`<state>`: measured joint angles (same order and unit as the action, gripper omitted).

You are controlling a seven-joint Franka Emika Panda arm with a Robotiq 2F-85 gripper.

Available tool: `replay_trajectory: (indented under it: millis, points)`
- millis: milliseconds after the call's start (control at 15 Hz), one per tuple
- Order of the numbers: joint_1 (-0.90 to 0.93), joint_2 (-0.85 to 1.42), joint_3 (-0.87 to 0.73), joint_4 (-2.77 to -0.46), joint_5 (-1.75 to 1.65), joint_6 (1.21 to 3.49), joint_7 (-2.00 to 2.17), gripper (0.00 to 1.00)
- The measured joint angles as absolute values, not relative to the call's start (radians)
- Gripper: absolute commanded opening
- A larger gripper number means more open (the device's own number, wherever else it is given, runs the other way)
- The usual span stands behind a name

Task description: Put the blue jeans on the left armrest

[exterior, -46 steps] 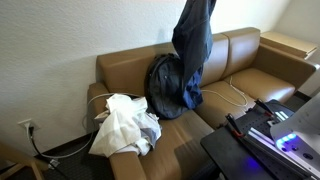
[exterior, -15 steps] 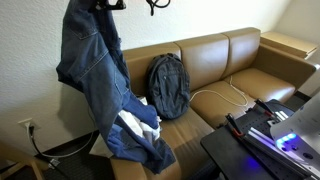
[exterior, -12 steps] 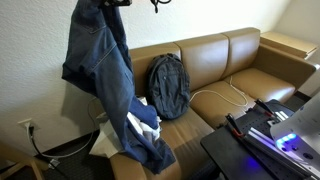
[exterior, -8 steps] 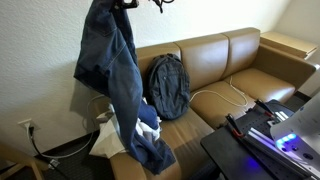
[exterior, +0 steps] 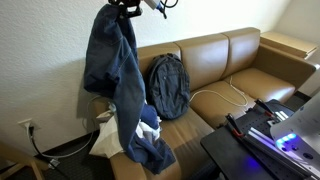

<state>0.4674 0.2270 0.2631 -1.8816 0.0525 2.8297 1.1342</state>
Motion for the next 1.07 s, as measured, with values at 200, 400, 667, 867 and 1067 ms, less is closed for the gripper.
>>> replay_trajectory:
  millis: [200, 400, 667, 867, 1067]
  points:
    - [0.482, 0.230, 0.256, -1.913, -0.071, 2.833, 1.127, 0.04]
    - [0.501, 0.230, 0.257, -1.946, -0.172, 2.833, 1.103, 0.04]
    - [0.517, 0.232, 0.243, -1.982, -0.273, 2.760, 1.125, 0.47]
    - [0.516, 0.233, 0.226, -1.976, -0.261, 2.601, 1.198, 0.69]
    - [0.501, 0.240, 0.225, -1.941, -0.170, 2.456, 1.231, 0.90]
